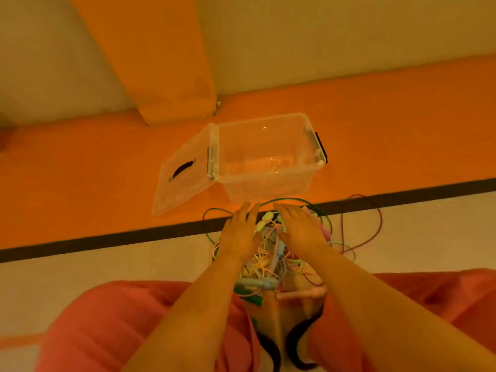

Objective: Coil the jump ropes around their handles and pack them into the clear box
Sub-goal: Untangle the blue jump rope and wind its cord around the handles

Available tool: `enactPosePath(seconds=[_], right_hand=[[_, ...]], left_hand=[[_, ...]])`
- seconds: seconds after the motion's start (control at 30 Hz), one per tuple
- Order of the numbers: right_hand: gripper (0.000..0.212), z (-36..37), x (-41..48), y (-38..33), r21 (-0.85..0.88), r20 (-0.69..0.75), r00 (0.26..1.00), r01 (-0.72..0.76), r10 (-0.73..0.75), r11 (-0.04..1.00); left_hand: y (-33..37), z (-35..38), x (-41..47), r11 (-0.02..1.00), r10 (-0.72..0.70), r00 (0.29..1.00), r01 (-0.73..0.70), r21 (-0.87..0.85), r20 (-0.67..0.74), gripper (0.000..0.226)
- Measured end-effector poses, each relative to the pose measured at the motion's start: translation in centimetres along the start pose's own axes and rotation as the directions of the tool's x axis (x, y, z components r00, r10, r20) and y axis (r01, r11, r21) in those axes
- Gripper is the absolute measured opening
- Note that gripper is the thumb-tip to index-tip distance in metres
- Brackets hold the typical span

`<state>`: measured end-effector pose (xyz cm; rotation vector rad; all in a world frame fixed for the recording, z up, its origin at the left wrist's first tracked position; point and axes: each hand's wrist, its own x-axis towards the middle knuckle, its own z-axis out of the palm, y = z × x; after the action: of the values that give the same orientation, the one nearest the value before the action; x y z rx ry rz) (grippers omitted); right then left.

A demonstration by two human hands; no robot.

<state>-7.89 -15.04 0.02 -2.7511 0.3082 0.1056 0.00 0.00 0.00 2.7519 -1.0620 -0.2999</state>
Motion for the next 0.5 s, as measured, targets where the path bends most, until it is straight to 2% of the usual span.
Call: enactPosePath(seconds=[0.27,0.37,0.5], right_hand=[[0.061,7.5,0.7,2.3,0.148,0.186,0.972,-0.171,0.143,0.974],[0.051,10.8,0.9,3.1,0.209,0.248,0.947,-0.259,0.205,0.943],[0.047,13.6,0.9,3.6,0.223,0.296,0.924,-0.314,0.242,0.923]], left_hand=[[-1.5,9.0,1.1,0.989,-0.069,0.978,0.092,-0.113,0.195,0.079],[-2.2,11.5,0.8,0.974,-0.124,0.965,0.163,-0.157,0.233,0.069],[-2.4,13.7,0.6,0.963,-0.102,0.936,0.178,-0.202,0.337,0.065]])
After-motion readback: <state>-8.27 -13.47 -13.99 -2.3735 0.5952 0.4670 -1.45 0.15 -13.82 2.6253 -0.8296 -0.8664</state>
